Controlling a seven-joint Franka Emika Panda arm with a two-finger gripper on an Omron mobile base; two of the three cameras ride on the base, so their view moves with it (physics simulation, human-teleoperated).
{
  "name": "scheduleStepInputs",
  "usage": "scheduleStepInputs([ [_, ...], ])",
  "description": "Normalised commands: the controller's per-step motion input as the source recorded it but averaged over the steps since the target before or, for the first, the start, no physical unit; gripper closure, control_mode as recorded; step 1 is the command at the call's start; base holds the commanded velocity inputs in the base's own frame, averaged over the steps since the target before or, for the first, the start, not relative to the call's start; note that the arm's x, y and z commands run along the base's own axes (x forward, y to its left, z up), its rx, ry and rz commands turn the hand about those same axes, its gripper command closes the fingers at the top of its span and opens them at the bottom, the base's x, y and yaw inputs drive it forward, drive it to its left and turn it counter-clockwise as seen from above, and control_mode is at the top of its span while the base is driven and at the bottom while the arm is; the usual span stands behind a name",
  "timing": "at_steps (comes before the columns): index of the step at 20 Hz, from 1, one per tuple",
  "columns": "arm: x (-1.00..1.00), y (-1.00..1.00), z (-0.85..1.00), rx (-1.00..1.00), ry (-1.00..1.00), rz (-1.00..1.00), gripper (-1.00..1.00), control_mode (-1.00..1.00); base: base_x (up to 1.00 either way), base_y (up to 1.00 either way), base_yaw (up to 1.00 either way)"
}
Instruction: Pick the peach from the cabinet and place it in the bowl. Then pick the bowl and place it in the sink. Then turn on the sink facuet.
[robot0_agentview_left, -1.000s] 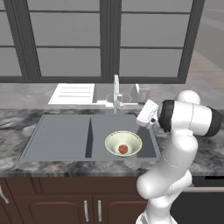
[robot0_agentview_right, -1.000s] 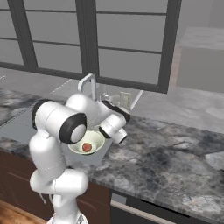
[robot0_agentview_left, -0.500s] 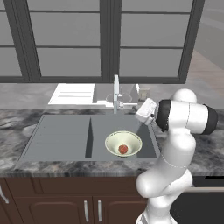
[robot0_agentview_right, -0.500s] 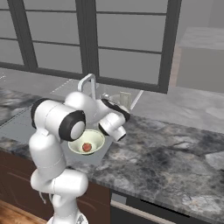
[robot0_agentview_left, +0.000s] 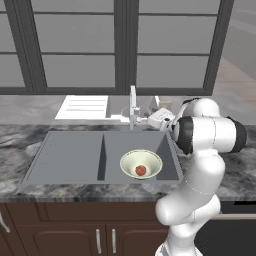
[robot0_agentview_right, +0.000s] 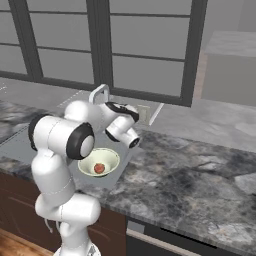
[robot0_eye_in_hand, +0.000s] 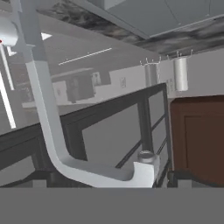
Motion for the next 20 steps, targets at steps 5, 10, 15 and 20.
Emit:
scheduleStepInputs([
  [5,0.51,0.01,-0.16,0.00,0.03,-0.01,-1.00,-1.00,0.00,0.00,0.00],
  [10,0.21,0.00,-0.46,0.00,-0.01,0.00,-1.00,-1.00,0.00,0.00,0.00],
  [15,0.21,0.00,-0.26,-0.01,-0.02,0.00,-1.00,-1.00,0.00,0.00,0.00],
  [20,0.41,0.00,0.00,0.00,0.00,0.00,-1.00,-1.00,0.00,0.00,0.00],
])
